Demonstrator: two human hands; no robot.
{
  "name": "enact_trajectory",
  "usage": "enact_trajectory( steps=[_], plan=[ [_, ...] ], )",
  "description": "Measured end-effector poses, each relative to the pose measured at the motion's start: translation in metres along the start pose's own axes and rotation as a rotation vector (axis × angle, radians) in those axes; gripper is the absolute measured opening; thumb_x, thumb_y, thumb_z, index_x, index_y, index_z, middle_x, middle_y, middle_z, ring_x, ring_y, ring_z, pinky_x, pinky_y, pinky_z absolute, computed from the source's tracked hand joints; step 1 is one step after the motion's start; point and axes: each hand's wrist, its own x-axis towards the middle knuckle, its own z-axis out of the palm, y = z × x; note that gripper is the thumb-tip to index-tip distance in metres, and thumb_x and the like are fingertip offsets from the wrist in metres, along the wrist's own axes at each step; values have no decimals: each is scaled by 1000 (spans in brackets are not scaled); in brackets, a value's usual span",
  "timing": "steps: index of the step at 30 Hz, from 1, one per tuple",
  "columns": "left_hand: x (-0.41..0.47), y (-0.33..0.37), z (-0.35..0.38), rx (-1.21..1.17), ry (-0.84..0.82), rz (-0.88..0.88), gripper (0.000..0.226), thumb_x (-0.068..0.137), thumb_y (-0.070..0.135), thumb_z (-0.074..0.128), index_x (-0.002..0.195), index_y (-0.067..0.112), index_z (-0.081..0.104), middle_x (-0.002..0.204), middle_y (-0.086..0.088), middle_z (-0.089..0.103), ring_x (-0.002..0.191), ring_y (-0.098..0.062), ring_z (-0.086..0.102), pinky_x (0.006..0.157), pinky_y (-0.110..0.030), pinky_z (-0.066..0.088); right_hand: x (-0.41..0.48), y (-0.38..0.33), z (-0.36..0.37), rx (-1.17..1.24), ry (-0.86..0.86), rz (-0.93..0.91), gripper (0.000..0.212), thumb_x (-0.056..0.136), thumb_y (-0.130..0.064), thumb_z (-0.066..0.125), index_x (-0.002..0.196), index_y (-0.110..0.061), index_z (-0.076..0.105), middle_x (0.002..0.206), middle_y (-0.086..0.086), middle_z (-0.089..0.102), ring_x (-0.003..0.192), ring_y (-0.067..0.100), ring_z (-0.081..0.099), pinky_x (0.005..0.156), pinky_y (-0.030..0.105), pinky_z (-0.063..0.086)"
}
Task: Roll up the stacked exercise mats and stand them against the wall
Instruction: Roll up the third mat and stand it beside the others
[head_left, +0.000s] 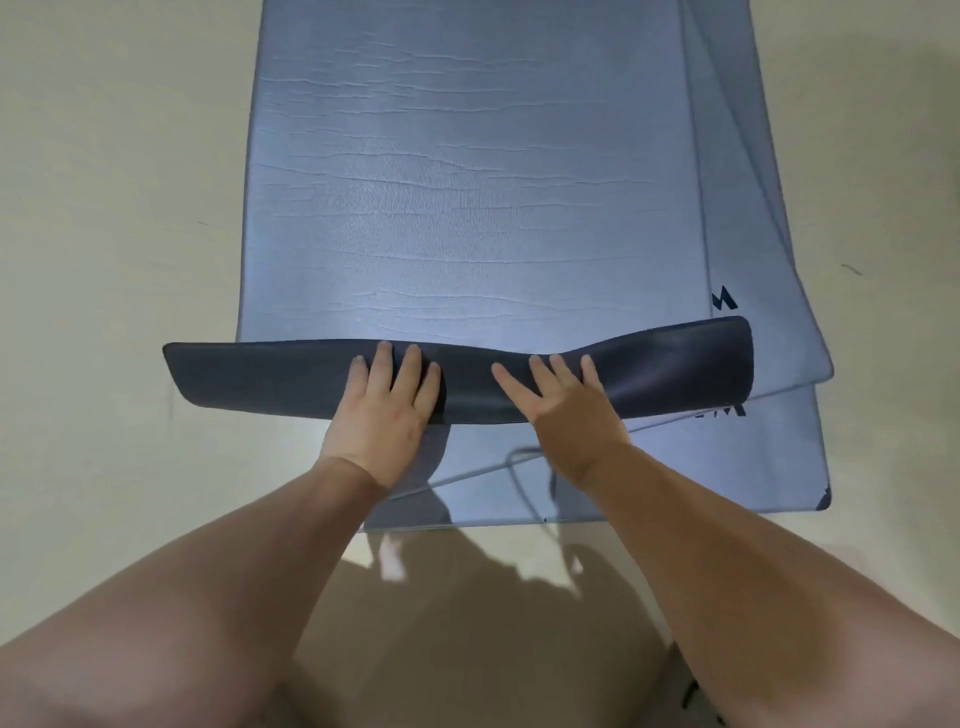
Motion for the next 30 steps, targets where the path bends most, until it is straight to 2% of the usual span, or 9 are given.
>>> enact_trajectory(
  steps=[2, 6, 10, 13, 15, 18, 22, 26, 30],
  plan=[
    [3, 2, -2, -30, -37, -42, 70, 98, 31, 51, 159, 14, 21, 159, -20, 29, 145, -46, 26, 114, -61, 24, 2, 3, -5, 32, -21, -13, 104, 80, 7, 75, 165, -24, 24, 154, 29, 46, 145, 46, 44, 117, 69, 30],
    [16, -5, -9, -112, -141, -13, 69, 95, 13, 49, 158, 16, 19, 149, -15, 39, 139, -38, 35, 117, -57, 28, 7, 4, -17, 36, -141, 12, 92, 95, -1, 60, 168, -24, 8, 165, 22, 31, 155, 38, 28, 125, 62, 19],
    [25, -15, -18, -239, -222, 16, 64, 91, 8, 52, 150, 21, 32, 135, -9, 49, 127, -32, 47, 115, -51, 32, 8, -3, -27, 4, -151, 77, 89, 96, -7, 61, 167, -20, 8, 160, 17, 37, 152, 35, 31, 126, 60, 19],
    [30, -26, -27, -319, -223, 49, 50, 90, 7, 50, 137, 25, 46, 110, -3, 57, 99, -28, 57, 92, -41, 45, 13, -3, -42, 27, -188, 99, 84, 95, -8, 61, 165, -20, 17, 147, 11, 51, 135, 29, 49, 123, 51, 30],
    [31, -37, -40, -418, -255, 91, 35, 92, 11, 50, 123, 25, 53, 93, 0, 57, 84, -24, 56, 76, -39, 48, 21, 3, -57, 85, -260, 87, 71, 94, -9, 61, 158, -24, 32, 130, 5, 60, 110, 25, 59, 104, 38, 45],
    [35, -52, -57, -542, -381, 187, 17, 91, 24, 63, 106, 29, 58, 83, 11, 56, 80, -18, 55, 70, -34, 45, 25, 16, -74, 257, -388, 56, 49, 93, -8, 57, 138, -29, 55, 114, -3, 65, 101, 22, 59, 88, 32, 49],
    [35, -61, -54, -723, -564, 189, 24, 91, 33, 75, 107, 41, 58, 94, 17, 60, 92, -16, 57, 82, -33, 41, 22, 25, -78, 444, -529, 76, 50, 91, -18, 72, 133, -38, 55, 117, -5, 58, 103, 22, 54, 85, 35, 46],
    [31, -60, -39, -877, -513, 79, 24, 92, 32, 75, 113, 31, 63, 103, 13, 64, 100, -18, 57, 85, -28, 38, 23, 34, -81, 565, -554, 95, 68, 95, -26, 74, 150, -46, 39, 133, -6, 51, 110, 20, 49, 92, 36, 42],
    [36, -63, -37, -896, -481, -11, 47, 92, 35, 75, 136, 25, 63, 129, 1, 62, 118, -23, 56, 99, -32, 42, 16, 36, -77, 582, -499, 77, 81, 101, -28, 67, 160, -51, 16, 144, 1, 54, 110, 21, 52, 93, 36, 43]
  ],
)
